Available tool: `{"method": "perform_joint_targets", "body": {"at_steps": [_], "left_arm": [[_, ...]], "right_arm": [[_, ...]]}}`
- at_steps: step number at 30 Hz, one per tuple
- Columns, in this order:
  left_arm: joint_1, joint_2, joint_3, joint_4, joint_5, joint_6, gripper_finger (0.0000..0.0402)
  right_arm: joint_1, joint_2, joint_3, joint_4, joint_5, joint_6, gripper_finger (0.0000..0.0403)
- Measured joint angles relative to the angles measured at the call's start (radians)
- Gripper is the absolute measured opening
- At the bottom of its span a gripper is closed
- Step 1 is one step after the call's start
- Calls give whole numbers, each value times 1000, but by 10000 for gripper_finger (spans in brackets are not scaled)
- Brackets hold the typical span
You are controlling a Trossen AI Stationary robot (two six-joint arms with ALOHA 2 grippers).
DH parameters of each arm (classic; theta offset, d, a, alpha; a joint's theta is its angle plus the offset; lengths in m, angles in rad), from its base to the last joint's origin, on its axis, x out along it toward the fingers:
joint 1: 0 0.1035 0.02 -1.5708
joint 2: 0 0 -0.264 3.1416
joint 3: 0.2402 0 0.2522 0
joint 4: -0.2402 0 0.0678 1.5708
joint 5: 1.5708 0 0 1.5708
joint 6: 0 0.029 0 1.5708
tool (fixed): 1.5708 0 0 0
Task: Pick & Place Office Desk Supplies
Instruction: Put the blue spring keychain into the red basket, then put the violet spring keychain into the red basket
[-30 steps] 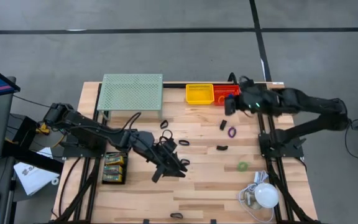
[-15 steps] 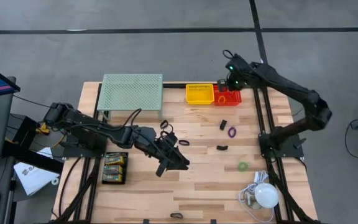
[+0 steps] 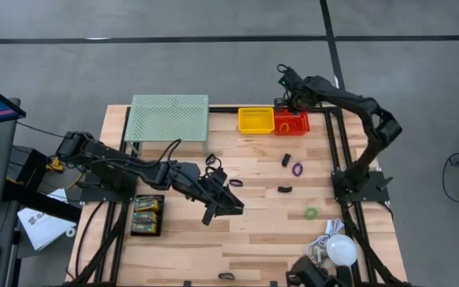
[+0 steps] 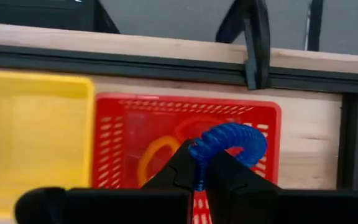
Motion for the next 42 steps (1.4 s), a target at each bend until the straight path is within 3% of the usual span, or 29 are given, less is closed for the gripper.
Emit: {"method": "perform_joint_targets", "body": {"at_steps": [9,21,33,42], "left_arm": [[2,0,0,0,-8,-18,135],[15,0,0,-2,-7,-13,135],[20,0,0,-4,-6,-6,135],[20,0,0,-6,9,-5,135]], "right_arm": [[-48,24,0,76,1,-35,11],[-38,16,-35,23,18,-86,15],[7,-10,-36,76,-31,-125,118],[49,-82,-36,81,-35,-114,136]]}}
